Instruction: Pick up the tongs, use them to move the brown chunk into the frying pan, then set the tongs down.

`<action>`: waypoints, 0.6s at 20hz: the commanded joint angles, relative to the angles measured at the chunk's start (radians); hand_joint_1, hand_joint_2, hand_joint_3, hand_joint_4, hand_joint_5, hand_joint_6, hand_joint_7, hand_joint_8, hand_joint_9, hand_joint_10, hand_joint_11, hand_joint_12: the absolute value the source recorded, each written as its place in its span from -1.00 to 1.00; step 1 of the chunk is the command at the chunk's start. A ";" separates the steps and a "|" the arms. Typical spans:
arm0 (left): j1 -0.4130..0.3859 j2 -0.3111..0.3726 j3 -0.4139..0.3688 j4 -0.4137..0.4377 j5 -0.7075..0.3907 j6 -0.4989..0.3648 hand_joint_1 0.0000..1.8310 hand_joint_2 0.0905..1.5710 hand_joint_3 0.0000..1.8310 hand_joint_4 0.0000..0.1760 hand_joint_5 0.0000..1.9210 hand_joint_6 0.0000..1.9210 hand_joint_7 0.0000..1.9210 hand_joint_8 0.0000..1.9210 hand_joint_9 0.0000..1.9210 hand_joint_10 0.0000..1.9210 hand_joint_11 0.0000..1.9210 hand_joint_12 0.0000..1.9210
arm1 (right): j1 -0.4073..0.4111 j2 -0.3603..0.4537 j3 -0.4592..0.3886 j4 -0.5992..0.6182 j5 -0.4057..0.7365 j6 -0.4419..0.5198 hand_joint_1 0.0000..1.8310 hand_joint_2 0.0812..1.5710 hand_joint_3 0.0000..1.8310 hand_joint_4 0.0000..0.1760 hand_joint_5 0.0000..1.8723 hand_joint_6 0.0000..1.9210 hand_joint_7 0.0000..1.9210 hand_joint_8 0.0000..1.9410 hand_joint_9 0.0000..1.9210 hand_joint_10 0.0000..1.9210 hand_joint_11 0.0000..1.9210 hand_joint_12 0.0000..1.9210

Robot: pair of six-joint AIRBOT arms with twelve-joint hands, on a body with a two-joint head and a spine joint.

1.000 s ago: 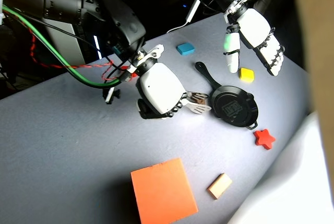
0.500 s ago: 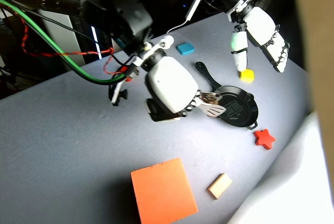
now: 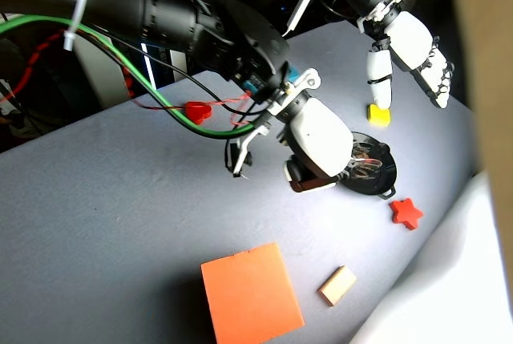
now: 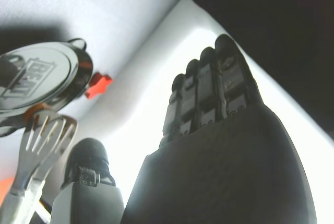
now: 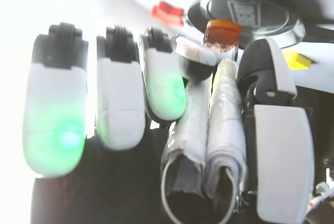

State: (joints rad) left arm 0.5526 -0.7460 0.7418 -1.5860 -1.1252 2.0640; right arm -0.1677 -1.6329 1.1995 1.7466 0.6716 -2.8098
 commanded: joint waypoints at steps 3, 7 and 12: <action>0.001 0.011 0.008 0.080 -0.067 -0.003 -1.00 0.39 -1.00 -1.00 -0.98 -1.00 -0.94 -1.00 -0.94 -1.00 -1.00 -0.75 | 0.002 -0.012 0.004 -0.098 -0.016 0.019 -0.16 0.88 -0.99 1.00 0.45 1.00 0.64 1.00 0.77 1.00 0.82 1.00; 0.002 0.011 0.000 0.080 -0.067 -0.003 -1.00 0.40 -1.00 -1.00 -0.98 -1.00 -0.94 -1.00 -0.94 -1.00 -1.00 -0.72 | 0.003 -0.017 0.004 -0.105 -0.027 0.028 -0.21 0.86 -1.00 1.00 0.36 1.00 0.57 1.00 0.69 1.00 0.74 1.00; -0.004 0.011 -0.001 0.080 -0.068 -0.011 -1.00 0.41 -1.00 -1.00 -0.97 -1.00 -0.93 -1.00 -0.94 -1.00 -1.00 -0.77 | 0.000 -0.017 0.003 -0.106 -0.023 0.028 -0.28 0.86 -1.00 1.00 0.28 1.00 0.50 1.00 0.62 1.00 0.68 1.00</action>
State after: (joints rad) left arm 0.5568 -0.7464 0.7372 -1.5791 -1.1164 2.0579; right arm -0.1741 -1.6535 1.2026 1.7111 0.6479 -2.7873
